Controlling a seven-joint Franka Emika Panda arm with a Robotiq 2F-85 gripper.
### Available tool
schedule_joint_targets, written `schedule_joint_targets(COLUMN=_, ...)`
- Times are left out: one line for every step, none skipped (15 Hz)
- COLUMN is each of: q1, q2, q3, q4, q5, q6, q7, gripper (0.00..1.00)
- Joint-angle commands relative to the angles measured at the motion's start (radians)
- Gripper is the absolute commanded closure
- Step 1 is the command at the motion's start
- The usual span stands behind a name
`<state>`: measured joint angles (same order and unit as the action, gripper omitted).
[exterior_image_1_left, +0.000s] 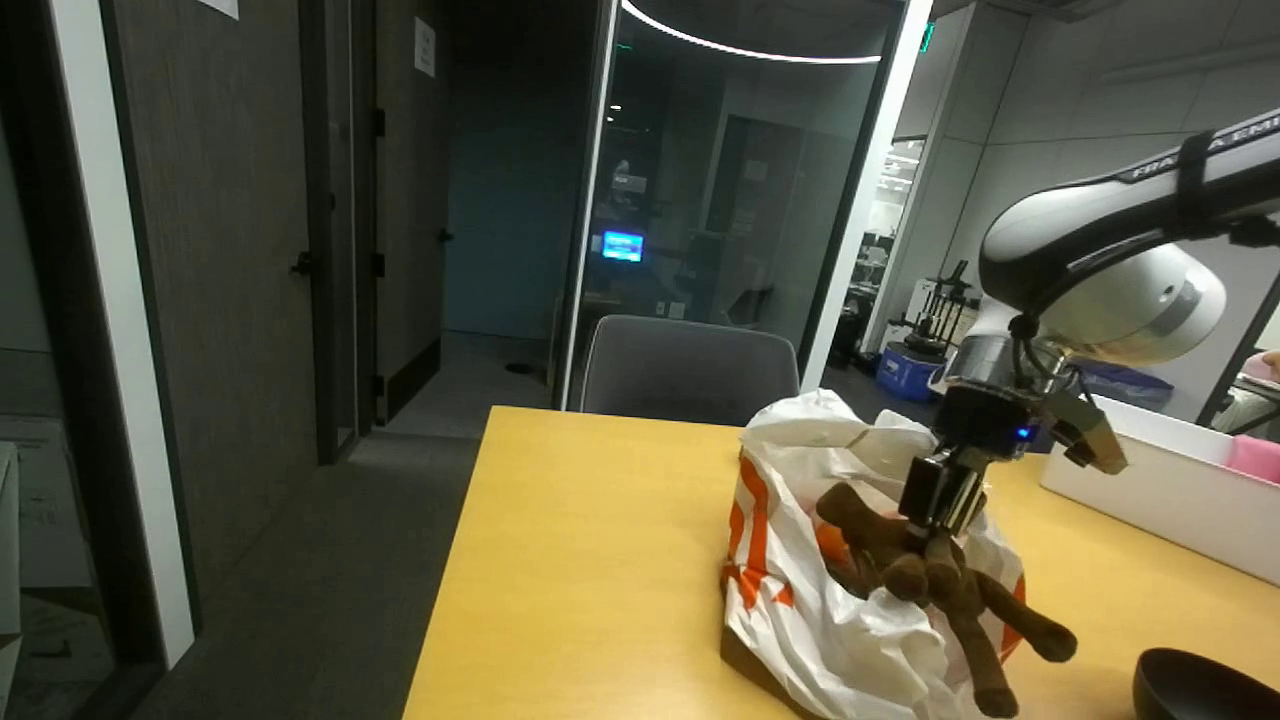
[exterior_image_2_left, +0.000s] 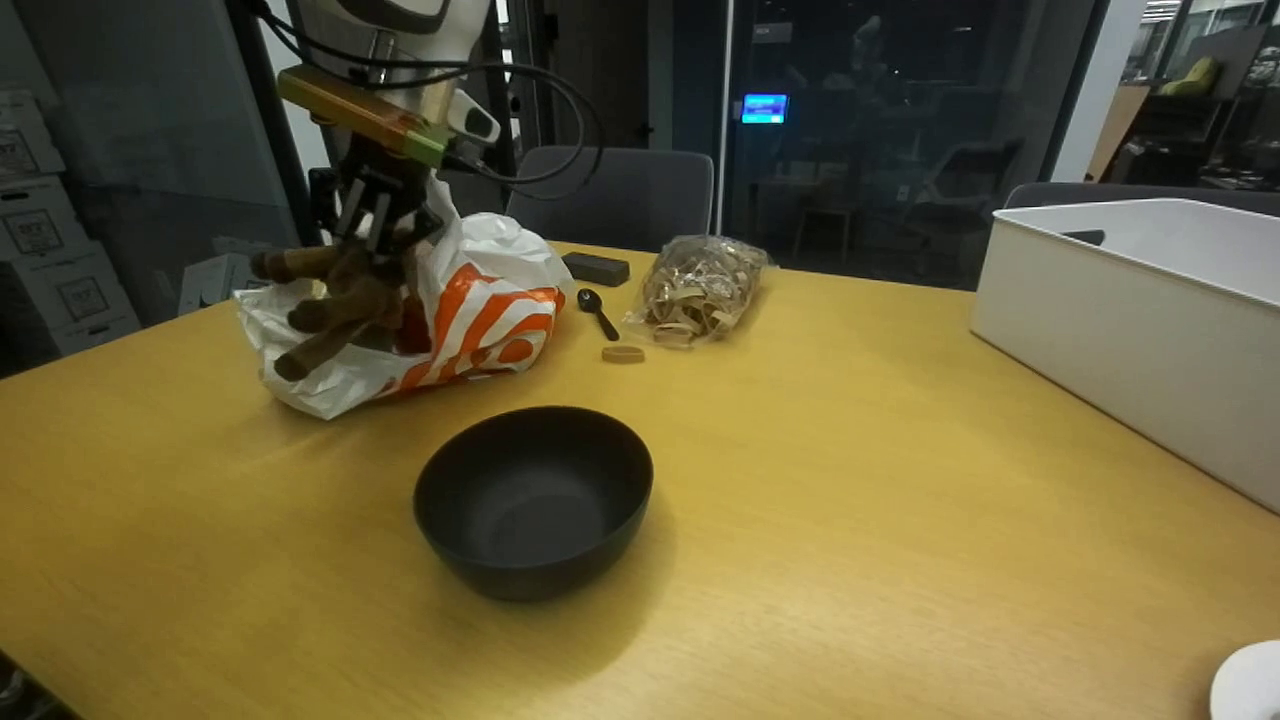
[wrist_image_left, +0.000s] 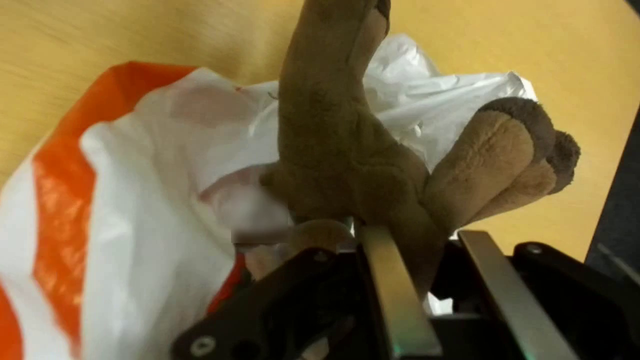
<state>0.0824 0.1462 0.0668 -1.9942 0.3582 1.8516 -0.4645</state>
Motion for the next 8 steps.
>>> schedule_joint_targets(q1=-0.032, q2=-0.002, q3=0.000, q4=0.067, q5=-0.067, q6=-0.212, q7=0.011, gripper=0.92)
schedule_joint_targets(q1=-0.036, q2=-0.036, q3=-0.008, q4=0.055, q5=-0.101, q6=-0.241, q7=0.032, gripper=0.92)
schedule_joint_targets(q1=-0.043, q2=-0.062, q3=-0.015, q4=0.049, q5=-0.129, q6=-0.262, q7=0.047, gripper=0.92)
schedule_joint_targets(q1=-0.049, q2=-0.090, q3=-0.022, q4=0.042, q5=-0.156, q6=-0.268, q7=0.069, gripper=0.92)
schedule_joint_targets(q1=-0.056, q2=-0.127, q3=-0.032, q4=0.025, q5=-0.183, q6=-0.250, q7=0.101, gripper=0.92)
schedule_joint_targets(q1=-0.066, q2=-0.165, q3=-0.042, q4=0.008, q5=-0.200, q6=-0.224, q7=0.131, gripper=0.92)
schedule_joint_targets(q1=-0.077, q2=-0.201, q3=-0.054, q4=-0.006, q5=-0.203, q6=-0.210, q7=0.152, gripper=0.92)
schedule_joint_targets(q1=-0.089, q2=-0.235, q3=-0.067, q4=-0.018, q5=-0.209, q6=-0.203, q7=0.172, gripper=0.92)
